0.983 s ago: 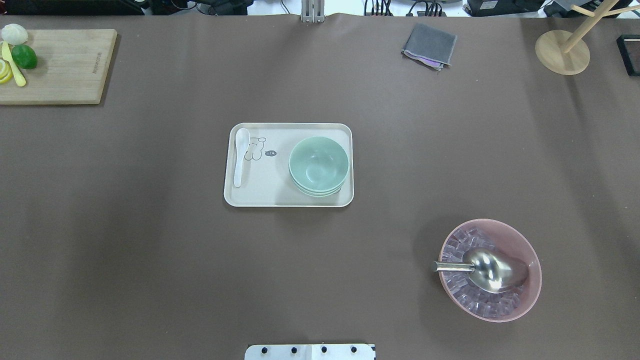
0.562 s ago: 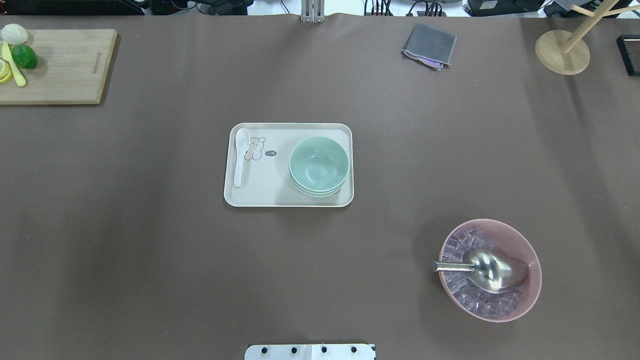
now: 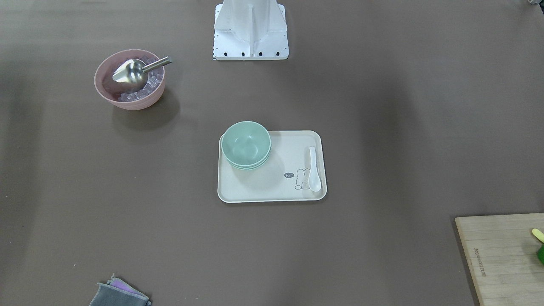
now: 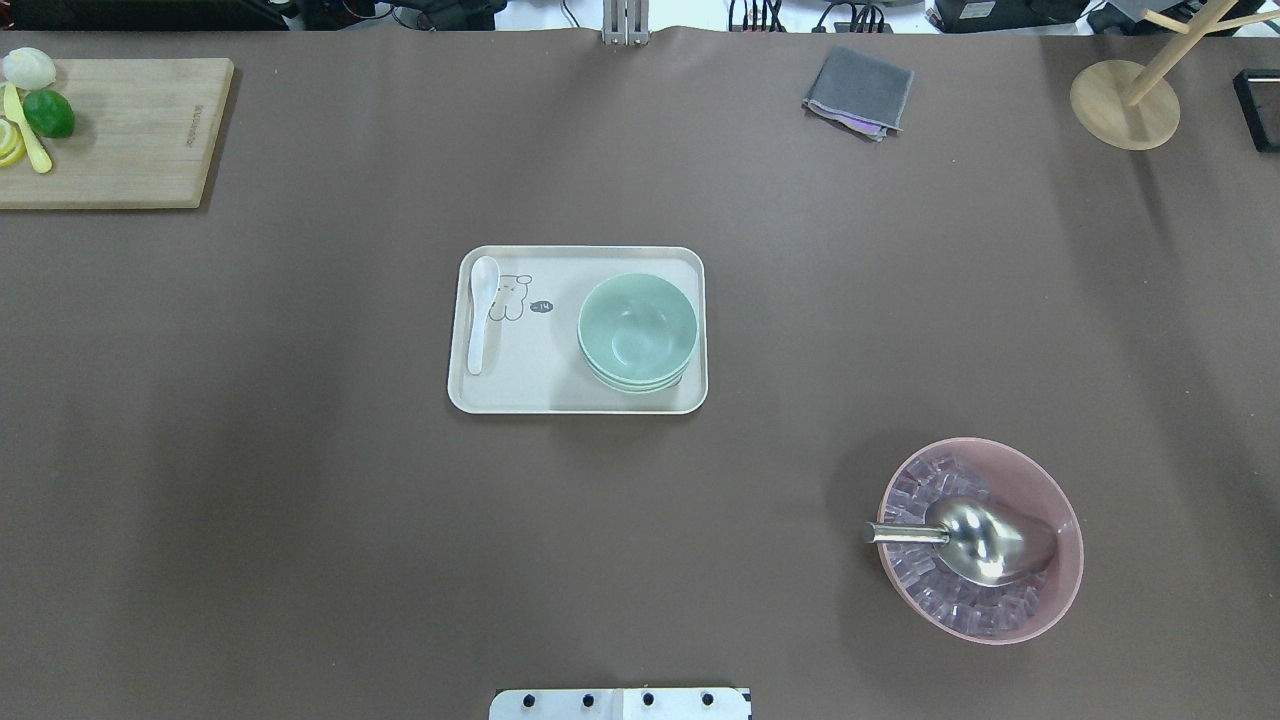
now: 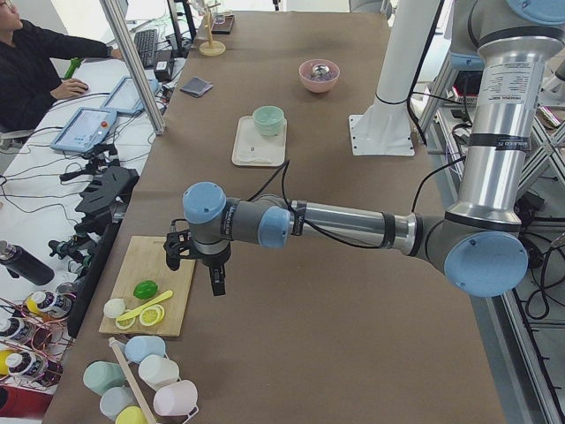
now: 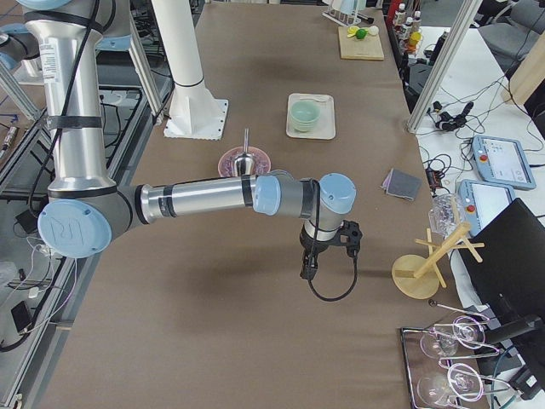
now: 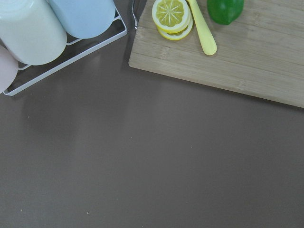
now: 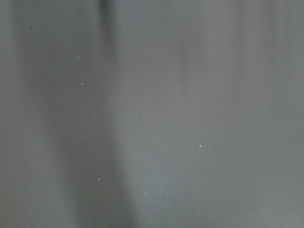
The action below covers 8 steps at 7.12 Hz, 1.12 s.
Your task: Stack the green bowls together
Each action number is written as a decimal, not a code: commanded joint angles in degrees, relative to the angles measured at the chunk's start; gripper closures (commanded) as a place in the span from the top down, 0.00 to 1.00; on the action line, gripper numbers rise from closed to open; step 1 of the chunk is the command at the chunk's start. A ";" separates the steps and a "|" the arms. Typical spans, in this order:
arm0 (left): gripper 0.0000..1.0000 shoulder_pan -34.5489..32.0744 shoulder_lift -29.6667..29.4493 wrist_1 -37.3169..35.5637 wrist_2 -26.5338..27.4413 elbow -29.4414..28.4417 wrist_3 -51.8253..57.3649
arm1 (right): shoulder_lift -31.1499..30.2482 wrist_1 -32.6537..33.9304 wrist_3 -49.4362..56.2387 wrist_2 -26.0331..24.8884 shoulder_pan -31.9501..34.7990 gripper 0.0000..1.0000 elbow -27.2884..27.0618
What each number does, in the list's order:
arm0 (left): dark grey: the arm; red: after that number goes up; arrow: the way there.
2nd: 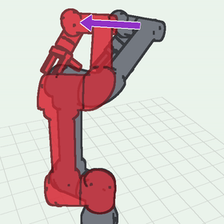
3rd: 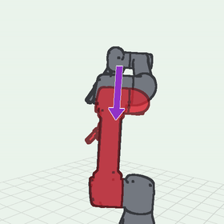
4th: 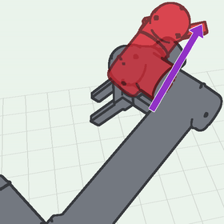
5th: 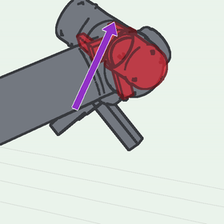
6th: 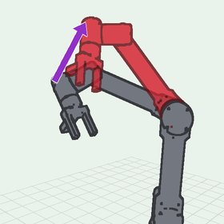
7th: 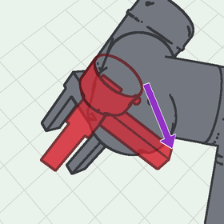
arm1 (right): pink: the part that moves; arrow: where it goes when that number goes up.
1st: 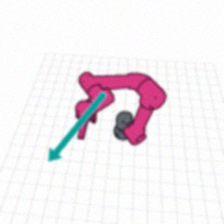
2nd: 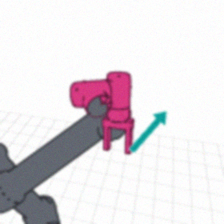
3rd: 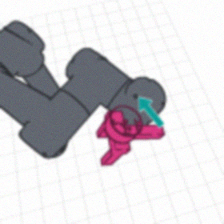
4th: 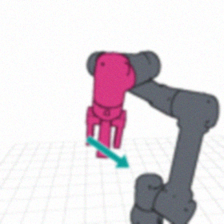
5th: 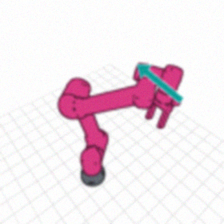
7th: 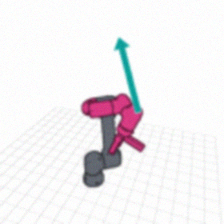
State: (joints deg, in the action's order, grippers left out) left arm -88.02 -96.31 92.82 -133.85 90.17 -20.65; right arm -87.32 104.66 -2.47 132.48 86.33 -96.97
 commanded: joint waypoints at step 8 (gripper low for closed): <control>0.98 0.04 -0.46 -0.27 -0.35 -0.17 -0.09 | 1.10 0.37 -0.25 0.24 0.06 1.00 -0.59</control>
State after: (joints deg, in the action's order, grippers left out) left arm -87.98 -96.78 92.62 -134.17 89.95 -20.74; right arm -86.30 105.03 -2.73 132.64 86.40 -97.41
